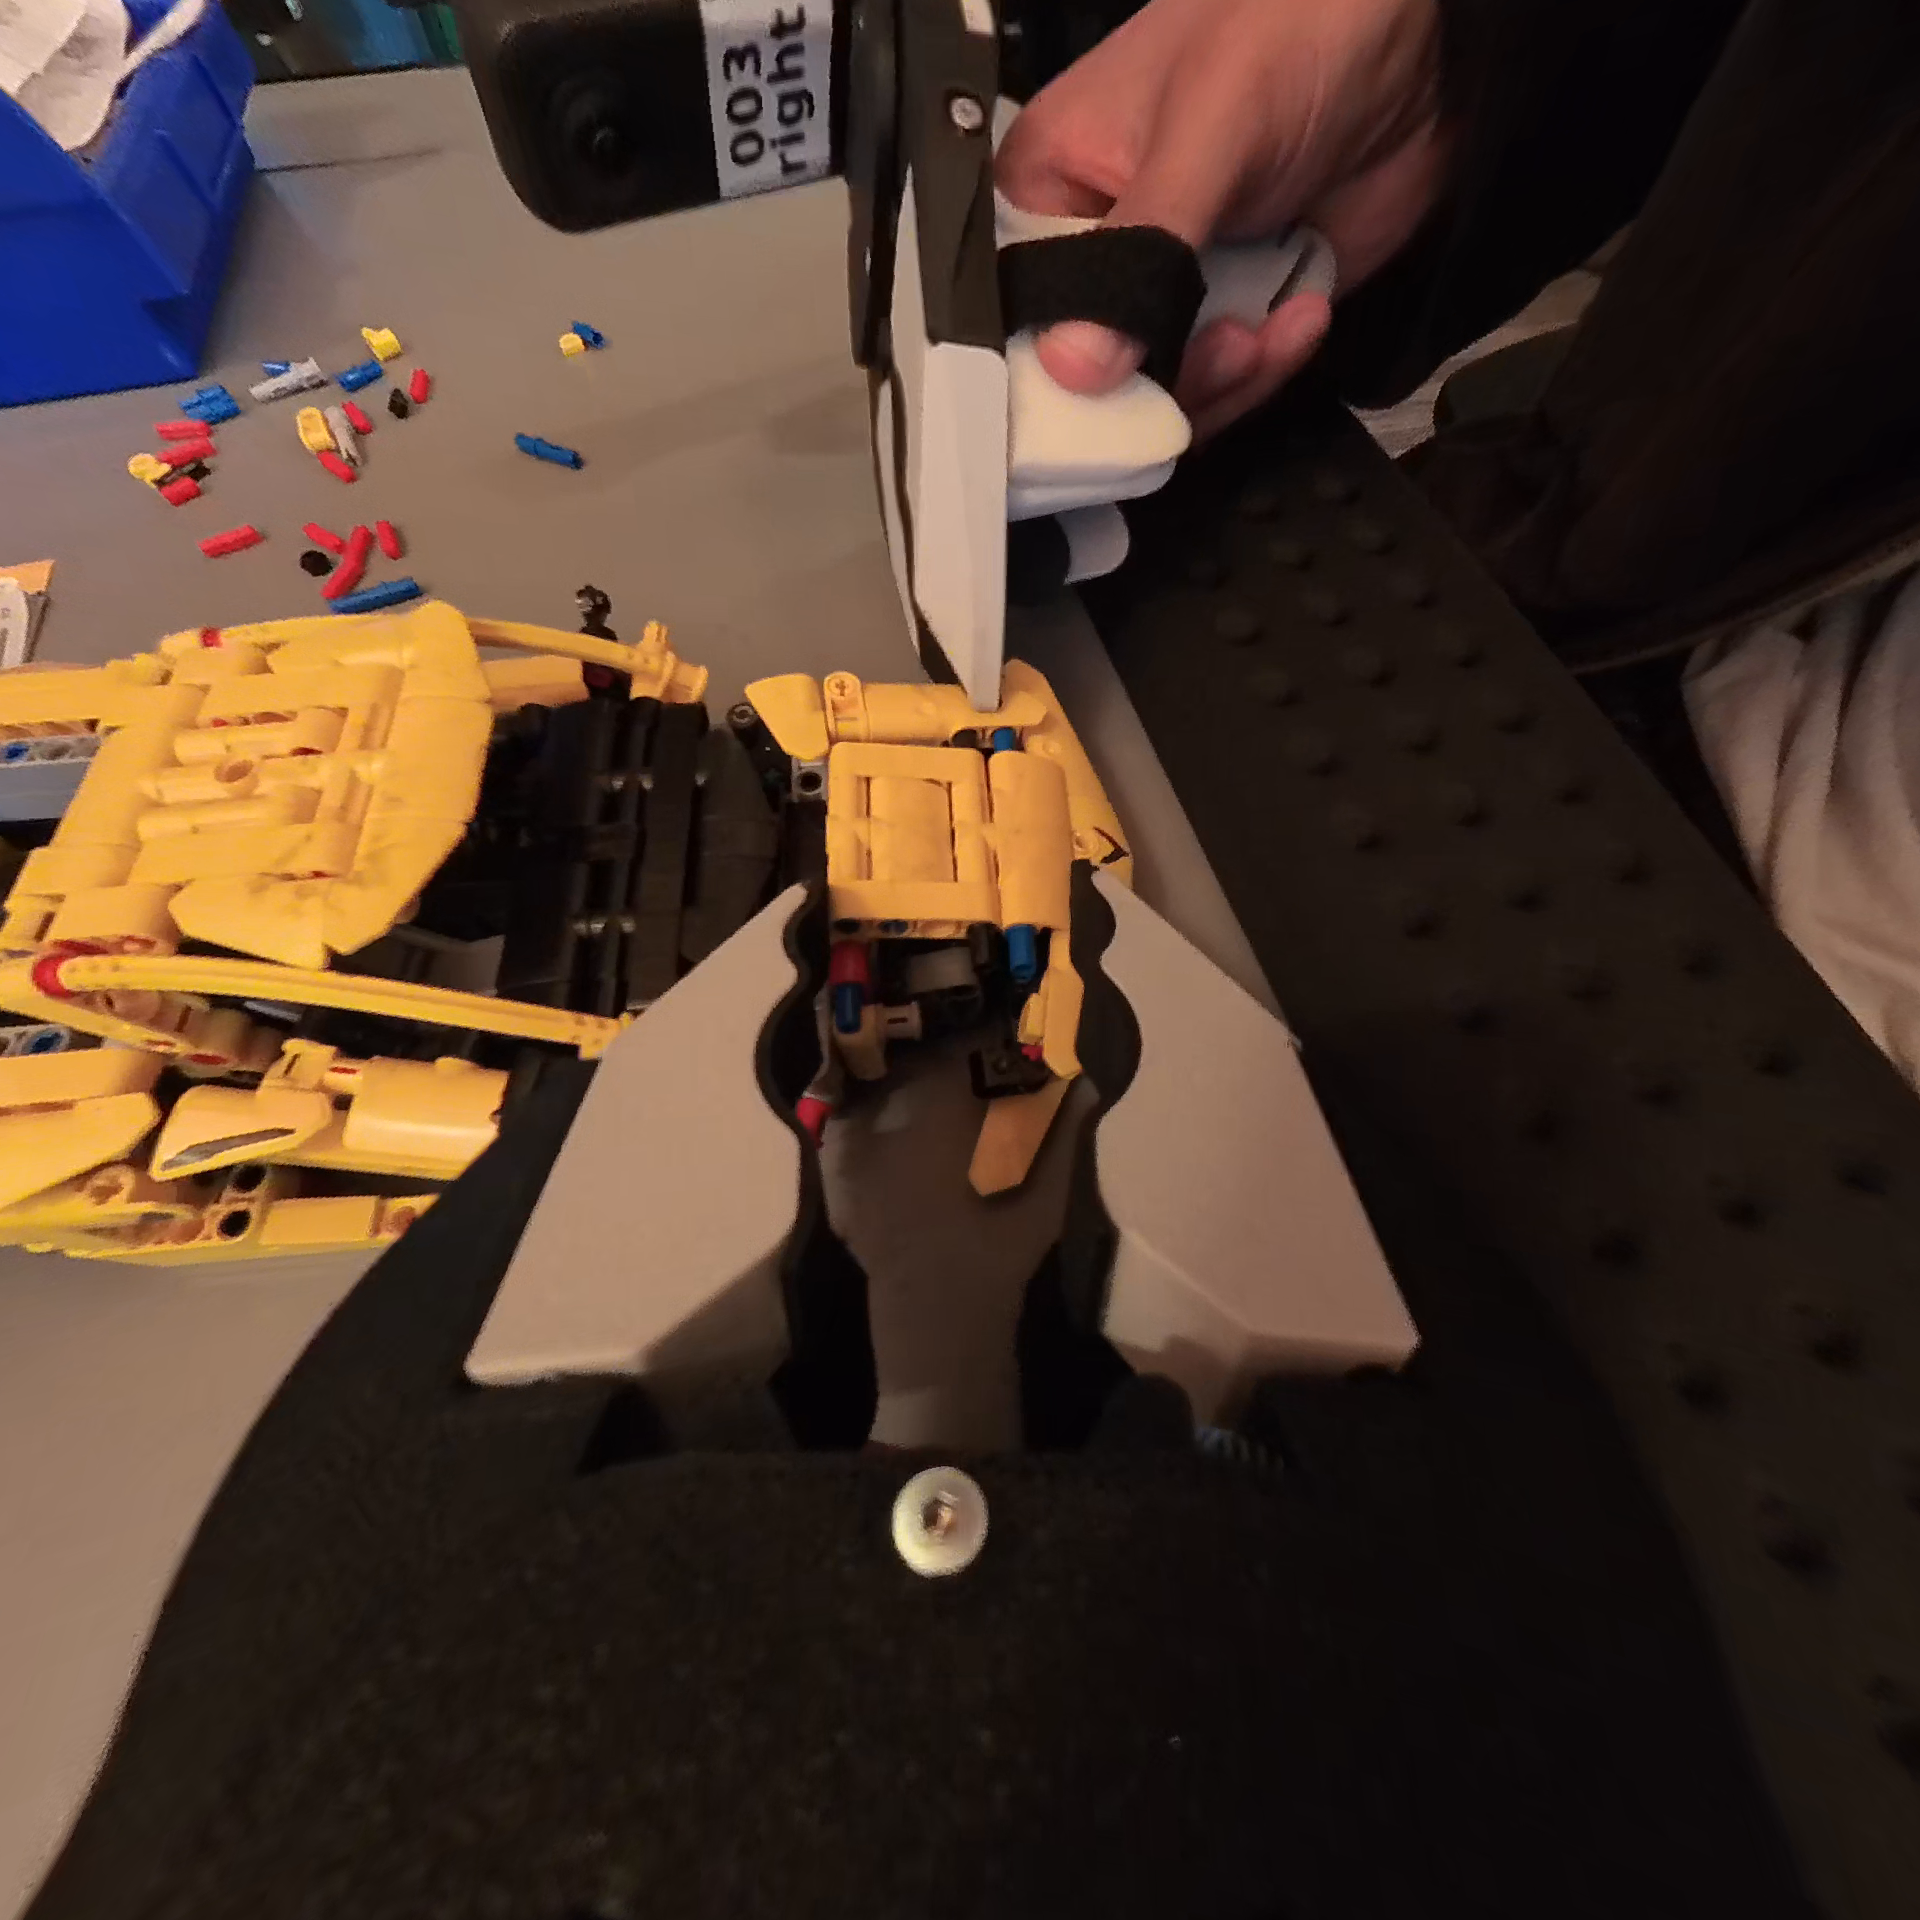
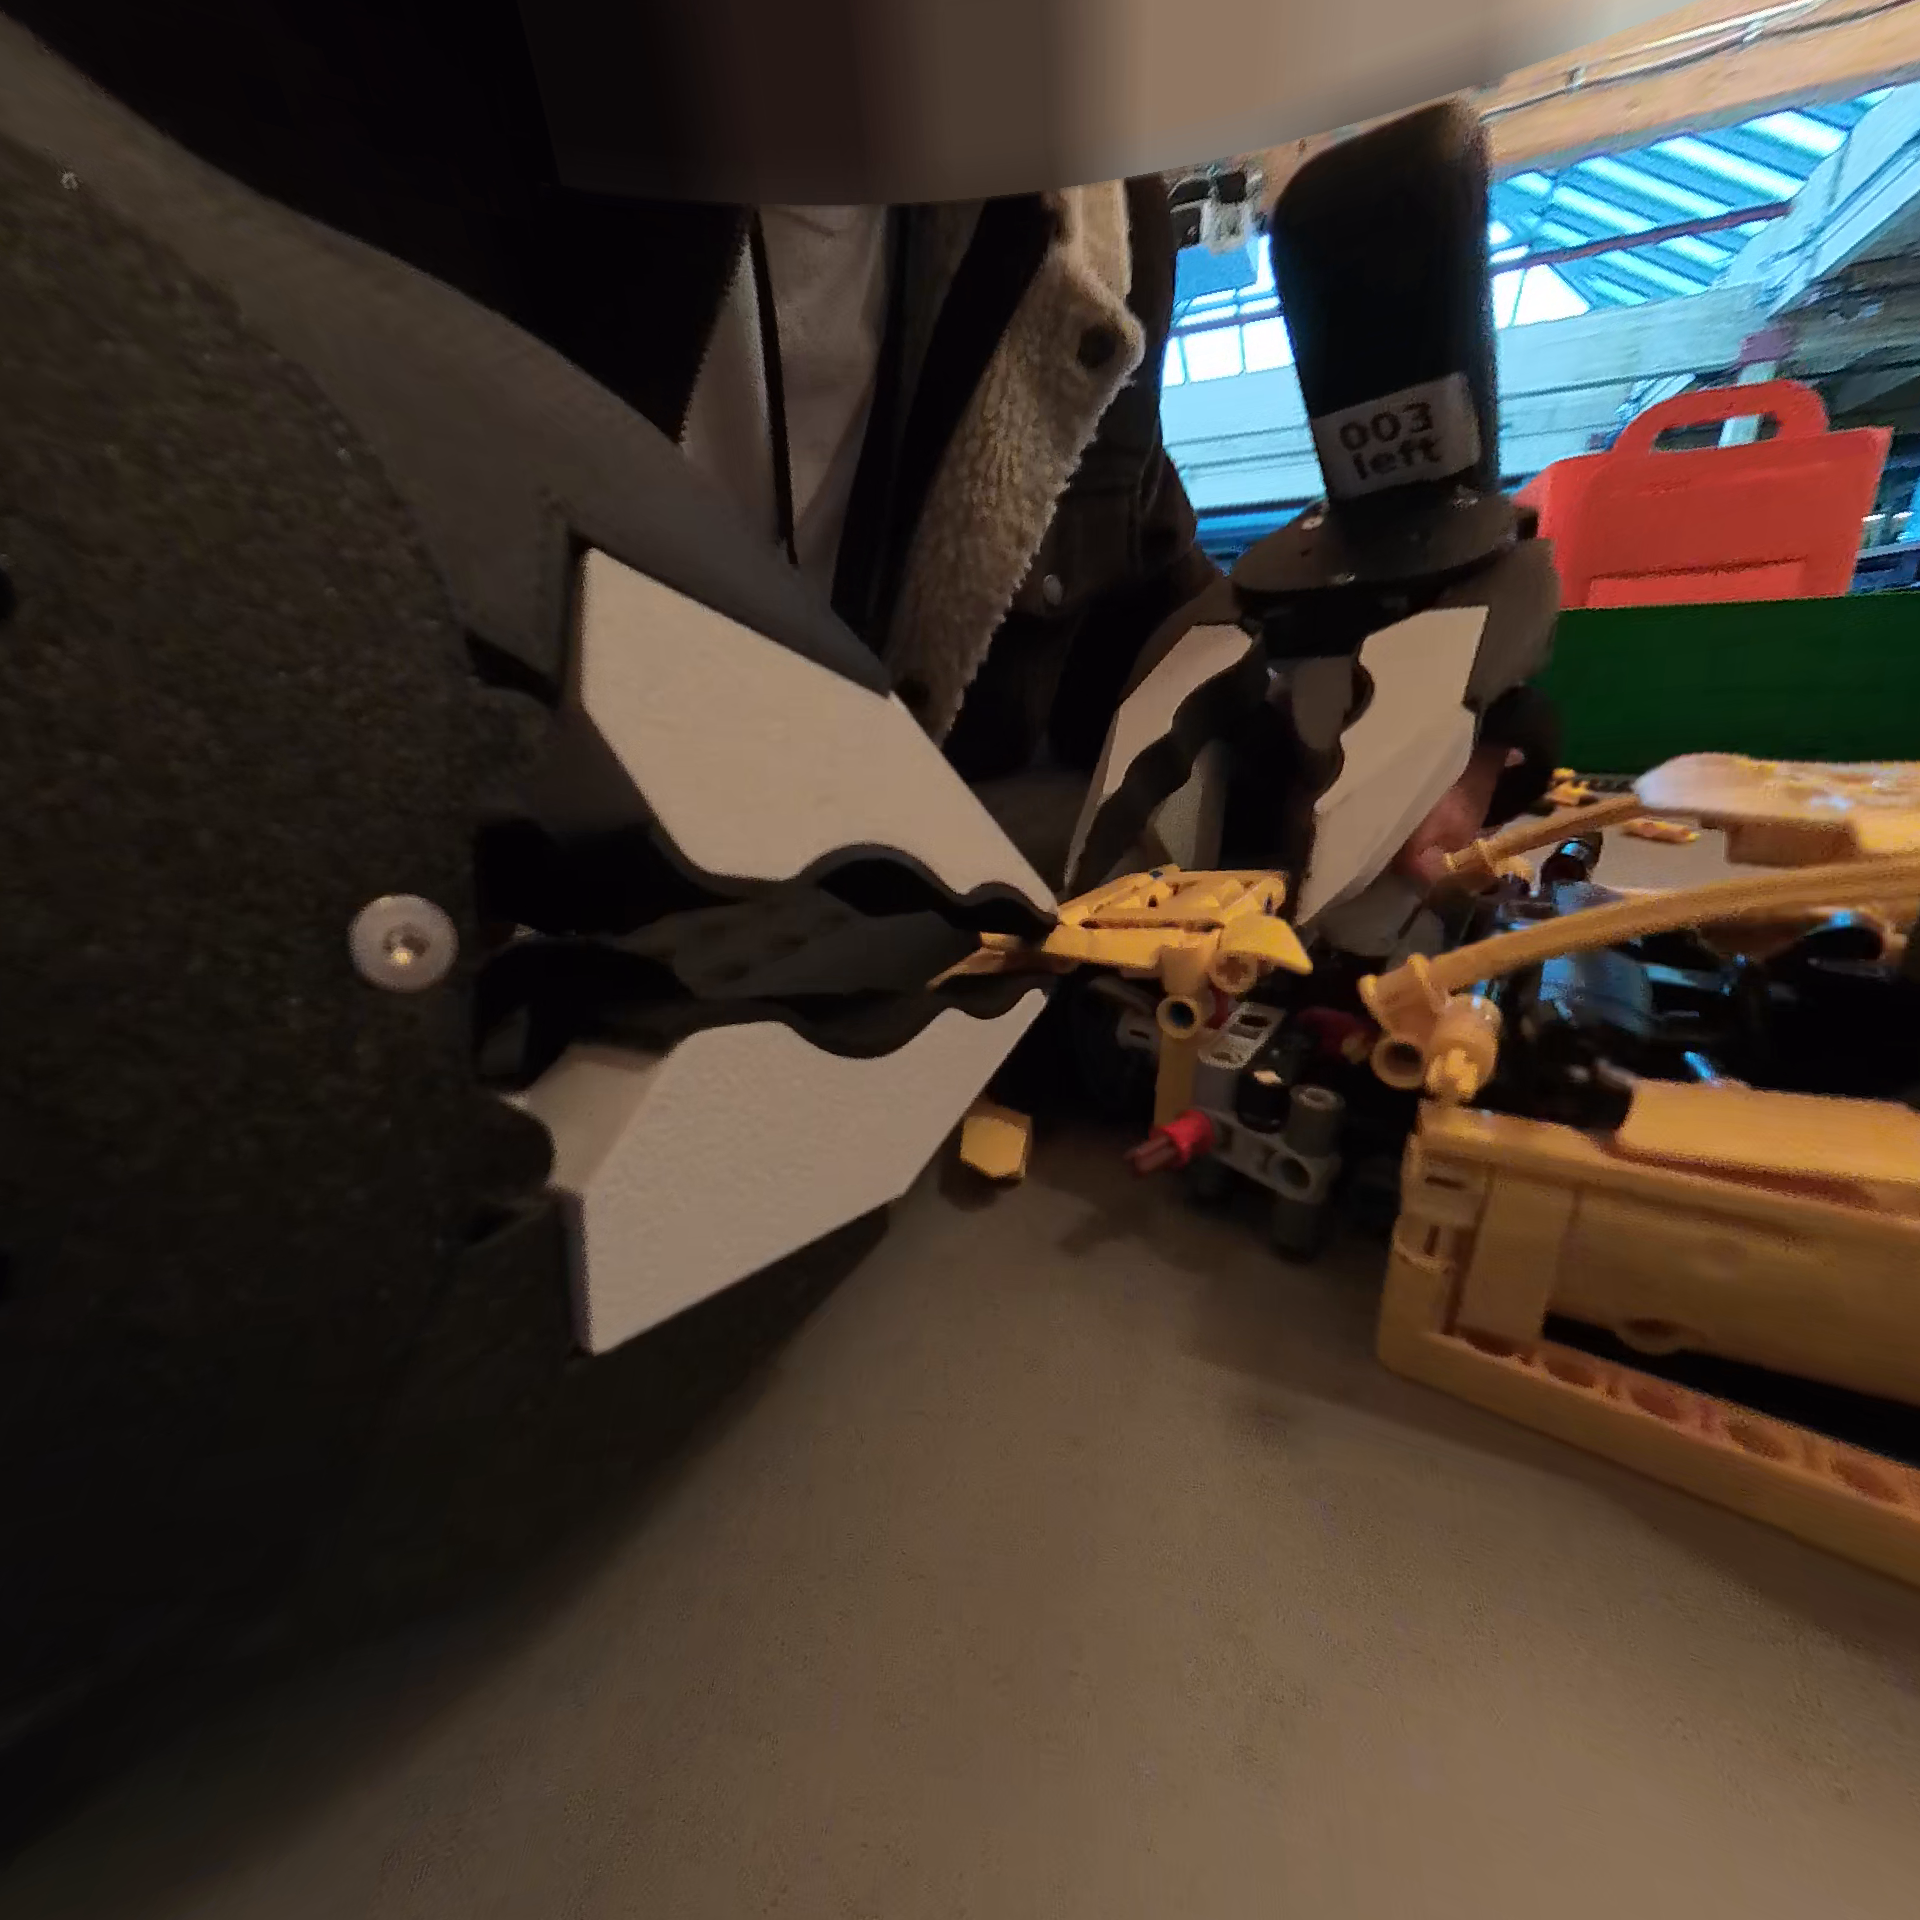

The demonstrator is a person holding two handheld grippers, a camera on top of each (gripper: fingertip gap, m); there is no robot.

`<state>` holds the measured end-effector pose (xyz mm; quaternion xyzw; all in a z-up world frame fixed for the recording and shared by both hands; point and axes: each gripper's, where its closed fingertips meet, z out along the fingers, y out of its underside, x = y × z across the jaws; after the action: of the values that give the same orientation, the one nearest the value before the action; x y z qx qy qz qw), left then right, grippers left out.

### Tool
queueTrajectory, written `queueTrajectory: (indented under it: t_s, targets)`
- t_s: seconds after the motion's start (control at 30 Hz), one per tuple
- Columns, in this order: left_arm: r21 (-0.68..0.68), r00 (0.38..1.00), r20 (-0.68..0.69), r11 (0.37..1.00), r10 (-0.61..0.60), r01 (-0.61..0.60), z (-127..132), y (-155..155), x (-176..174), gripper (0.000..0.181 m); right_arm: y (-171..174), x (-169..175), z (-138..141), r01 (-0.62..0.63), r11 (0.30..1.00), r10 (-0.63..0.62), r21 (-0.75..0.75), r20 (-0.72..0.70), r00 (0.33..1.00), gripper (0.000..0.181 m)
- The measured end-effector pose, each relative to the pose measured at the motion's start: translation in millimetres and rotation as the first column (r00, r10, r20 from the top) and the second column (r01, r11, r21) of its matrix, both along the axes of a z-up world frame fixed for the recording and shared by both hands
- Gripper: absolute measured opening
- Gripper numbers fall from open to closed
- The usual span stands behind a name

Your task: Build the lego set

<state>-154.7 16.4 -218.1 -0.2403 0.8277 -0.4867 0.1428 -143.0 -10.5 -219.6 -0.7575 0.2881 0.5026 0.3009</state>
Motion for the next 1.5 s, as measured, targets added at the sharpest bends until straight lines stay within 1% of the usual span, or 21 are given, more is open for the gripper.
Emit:
queueTrajectory:
  t_s: [0.07,0.2,0.37,0.47,0.53,0.6,0.67,0.73,0.77,0.83,0.87,0.93,1.0,1.1,1.27,1.3,1.33,1.37,1.4,1.43,1.5]
  targets:
    - [-0.011,1.000,-0.015,1.000,0.018,-0.018,0.4,0.0,0.3,0.047,-0.3,0.1,0.1,-0.011,1.000,0.011,0.004,0.020,1.000,0.006]
    - [-0.027,0.997,-0.040,0.997,0.064,-0.065,0.7,0.1,0.8,0.047,-0.2,1.1,0.5,0.002,1.000,-0.002,-0.007,-0.050,0.999,0.006]
    - [-0.034,0.996,-0.058,0.997,0.074,-0.076,2.4,0.3,1.9,0.047,1.7,1.7,1.0,-0.003,1.000,0.000,-0.020,-0.119,0.993,0.006]
    - [-0.004,0.995,-0.047,0.996,0.089,-0.089,2.3,-0.7,5.4,0.047,2.2,2.7,0.5,-0.004,1.000,0.001,-0.025,-0.116,0.993,0.006]
    - [-0.021,0.994,-0.066,0.996,0.087,-0.088,2.9,-1.0,6.6,0.047,1.6,4.6,1.0,0.001,1.000,-0.005,-0.026,-0.140,0.990,0.006]
    - [-0.042,0.991,-0.108,0.996,0.079,-0.084,5.2,-1.3,5.6,0.048,1.6,4.9,1.4,0.001,1.000,-0.005,-0.023,-0.166,0.986,0.006]
    - [-0.041,0.994,-0.072,0.996,0.080,-0.083,14.9,0.1,6.6,0.053,2.0,4.0,0.8,-0.010,1.000,0.006,-0.020,-0.166,0.986,0.006]
    - [-0.016,0.998,-0.019,0.998,0.060,-0.061,25.1,-3.7,6.0,0.053,2.7,3.5,0.8,-0.018,1.000,0.014,-0.019,-0.186,0.982,0.006]
    - [0.020,0.999,0.003,0.999,0.049,-0.049,24.7,-6.0,7.2,0.053,2.9,3.5,0.9,-0.024,1.000,0.020,-0.017,-0.200,0.980,0.006]
    - [0.111,0.999,0.010,0.993,0.045,-0.046,12.8,-6.5,13.1,0.053,3.6,3.0,1.1,-0.030,0.999,0.026,-0.013,-0.212,0.977,0.006]
    - [0.123,0.999,-0.016,0.992,0.036,-0.034,6.6,-8.0,13.6,0.053,3.7,2.8,1.1,-0.033,0.999,0.030,-0.010,-0.208,0.978,0.006]
    - [0.098,0.997,-0.074,0.995,0.017,-0.009,1.4,-13.2,11.2,0.054,3.3,3.0,1.0,-0.033,0.999,0.032,-0.005,-0.204,0.978,0.006]
    - [0.114,0.998,-0.054,0.993,0.018,-0.012,0.7,-12.2,13.4,0.050,2.7,3.8,1.0,-0.030,1.000,0.029,-0.001,-0.200,0.979,0.006]
    - [0.087,0.998,-0.057,0.996,0.031,-0.026,1.1,-12.8,16.8,0.048,2.8,5.9,0.8,-0.017,1.000,0.017,0.001,-0.187,0.982,0.006]
    - [-0.016,0.992,-0.061,0.994,0.108,-0.109,1.9,-13.6,22.6,0.047,1.4,10.6,0.5,0.029,1.000,-0.029,-0.001,-0.174,0.984,0.007]
    - [-0.034,0.989,-0.071,0.990,0.132,-0.135,2.6,-11.9,24.0,0.040,1.2,9.9,0.0,0.026,1.000,-0.026,-0.003,-0.169,0.985,0.006]
    - [-0.083,0.980,-0.135,0.984,0.144,-0.157,5.0,-10.1,24.4,0.030,0.1,2.8,0.1,-0.015,1.000,0.014,-0.005,-0.178,0.984,0.007]
    - [-0.143,0.976,-0.145,0.973,0.160,-0.181,11.2,-6.2,28.2,0.010,1.1,-1.7,1.3,-0.036,0.999,0.036,0.003,-0.183,0.983,0.006]
    - [-0.124,0.987,-0.115,0.984,0.114,-0.128,7.9,-5.4,24.2,0.000,0.5,-16.8,0.4,-0.118,0.993,0.114,-0.008,-0.192,0.975,0.007]
    - [-0.102,0.993,-0.081,0.990,0.086,-0.094,8.9,-5.9,19.6,0.000,2.4,-23.6,0.2,-0.154,0.988,0.150,-0.007,-0.174,0.973,0.006]
    - [-0.049,0.992,0.000,0.990,0.129,-0.129,13.9,-3.4,21.9,0.000,4.9,-13.6,-0.6,-0.132,0.991,0.131,0.001,-0.092,0.987,0.006]
